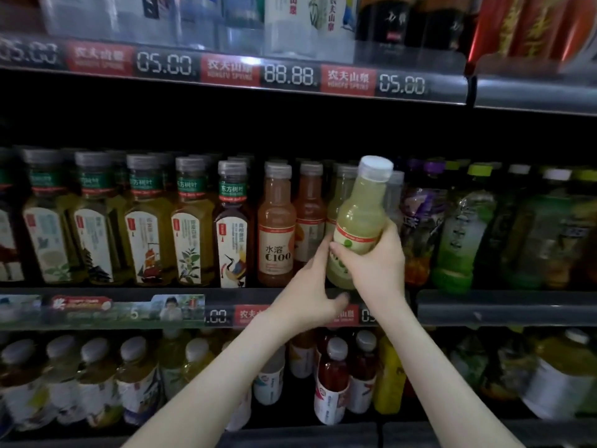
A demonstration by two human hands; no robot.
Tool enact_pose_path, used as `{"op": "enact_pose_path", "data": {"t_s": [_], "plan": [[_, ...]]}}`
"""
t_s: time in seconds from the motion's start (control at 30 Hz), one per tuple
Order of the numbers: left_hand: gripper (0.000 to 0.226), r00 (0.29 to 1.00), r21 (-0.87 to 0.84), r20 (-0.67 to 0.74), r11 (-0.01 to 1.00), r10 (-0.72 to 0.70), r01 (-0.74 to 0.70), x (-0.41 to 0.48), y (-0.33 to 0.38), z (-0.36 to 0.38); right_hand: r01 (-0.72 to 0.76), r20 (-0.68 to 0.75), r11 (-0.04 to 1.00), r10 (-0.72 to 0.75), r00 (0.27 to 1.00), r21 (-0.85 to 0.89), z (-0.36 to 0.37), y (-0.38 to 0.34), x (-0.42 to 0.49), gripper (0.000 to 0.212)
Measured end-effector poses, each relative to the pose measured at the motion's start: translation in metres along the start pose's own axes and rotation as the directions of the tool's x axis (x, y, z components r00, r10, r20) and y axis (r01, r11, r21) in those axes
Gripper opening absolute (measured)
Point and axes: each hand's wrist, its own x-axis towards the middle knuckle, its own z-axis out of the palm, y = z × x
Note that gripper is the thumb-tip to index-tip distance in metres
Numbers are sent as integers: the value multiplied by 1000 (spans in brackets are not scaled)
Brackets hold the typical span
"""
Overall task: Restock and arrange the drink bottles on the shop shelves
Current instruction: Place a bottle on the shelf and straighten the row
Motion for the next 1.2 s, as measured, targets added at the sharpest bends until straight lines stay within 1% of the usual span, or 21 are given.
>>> {"op": "enact_pose_path", "data": {"t_s": [0.1,0.17,0.23,0.3,0.37,0.43,0.47,0.53,0.6,0.67,0.73,0.8,0.87,0.93,0.97,1.03,1.07,1.1,1.13,1.17,1.2], "plan": [[91,989,-15,-128,997,-77,76,12,9,2,-30,83,999,32,996,-33,11,10,10,72],[90,979,-17,-165,993,-119,118,24,9,1,-41,181,999,43,982,-15,12,14,12,62],[91,973,17,-172,987,-157,162,35,9,-1,15,233,999,-3,972,-51,6,13,13,50],[95,971,43,-169,983,-170,180,42,12,0,131,208,983,-102,973,-126,-6,10,17,47],[100,969,70,-176,980,-171,185,45,16,5,234,155,948,-204,967,-215,-18,10,19,51],[101,962,92,-206,975,-178,201,46,21,13,313,116,878,-291,950,-361,-28,18,21,60],[101,957,111,-226,971,-181,210,47,24,17,329,127,838,-305,944,-435,-32,24,22,65],[102,949,154,-250,959,-194,236,48,28,24,315,189,811,-254,949,-493,-38,38,21,74],[102,941,201,-261,941,-215,271,50,32,29,296,257,830,-192,947,-472,-41,48,16,84],[102,937,226,-262,930,-229,291,51,34,31,305,289,830,-183,940,-467,-40,53,12,91],[102,935,222,-262,928,-239,299,52,35,30,297,299,832,-168,940,-469,-37,54,10,92],[100,934,205,-264,933,-239,296,50,34,31,289,294,837,-162,942,-464,-33,56,3,83],[97,938,183,-273,945,-215,270,41,33,34,291,254,850,-193,948,-439,-28,59,-8,70],[88,945,216,-301,955,-131,201,23,29,41,286,200,864,-220,955,-415,-23,64,-25,58],[80,944,247,-326,959,-51,137,12,25,46,304,176,857,-252,952,-416,-20,68,-35,55],[61,918,312,-370,950,142,-21,-16,9,50,357,156,831,-321,934,-426,-11,74,-59,54],[55,912,341,-348,936,216,-92,-35,0,50,378,171,829,-338,926,-411,-5,76,-73,53],[53,924,341,-282,927,258,-155,-57,-11,49,396,205,834,-341,917,-384,0,78,-90,53],[54,944,311,-198,931,263,-194,-82,-24,48,407,253,843,-333,908,-352,6,81,-108,54],[56,967,264,-111,944,232,-196,-110,-38,47,405,309,856,-310,899,-320,13,84,-129,54],[59,985,214,-32,964,167,-156,-140,-55,45,386,365,875,-271,891,-291,21,89,-151,54]]}}
